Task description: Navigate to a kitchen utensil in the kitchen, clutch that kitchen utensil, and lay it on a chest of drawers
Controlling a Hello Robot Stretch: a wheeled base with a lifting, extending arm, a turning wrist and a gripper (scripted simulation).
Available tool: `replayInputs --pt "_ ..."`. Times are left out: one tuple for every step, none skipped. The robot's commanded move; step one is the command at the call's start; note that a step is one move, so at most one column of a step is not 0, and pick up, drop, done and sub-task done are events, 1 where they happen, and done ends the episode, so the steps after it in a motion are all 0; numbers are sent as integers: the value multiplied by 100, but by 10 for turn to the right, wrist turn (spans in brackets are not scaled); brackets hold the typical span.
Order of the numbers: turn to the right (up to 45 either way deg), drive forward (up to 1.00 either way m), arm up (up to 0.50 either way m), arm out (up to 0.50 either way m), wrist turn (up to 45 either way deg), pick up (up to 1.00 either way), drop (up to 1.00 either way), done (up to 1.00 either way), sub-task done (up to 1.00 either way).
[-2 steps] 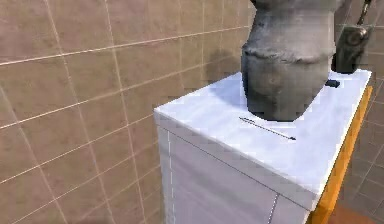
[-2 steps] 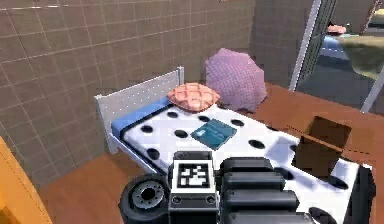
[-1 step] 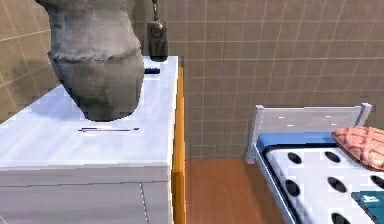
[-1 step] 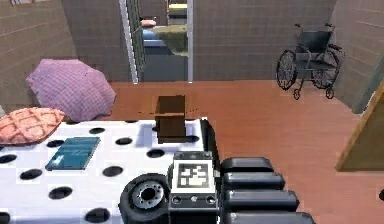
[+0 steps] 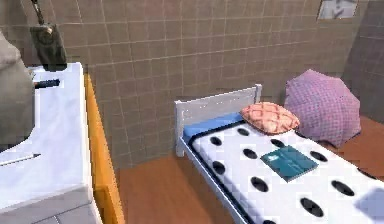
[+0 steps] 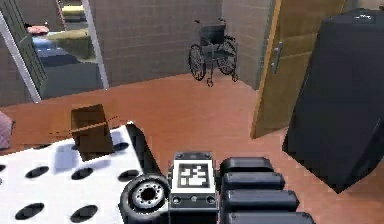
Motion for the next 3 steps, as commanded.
replayInputs --pt "-450 0 0 0 0 0 0 0 0" --pt "-210 0 0 0 0 0 0 0 0" --pt "450 0 0 0 0 0 0 0 0"
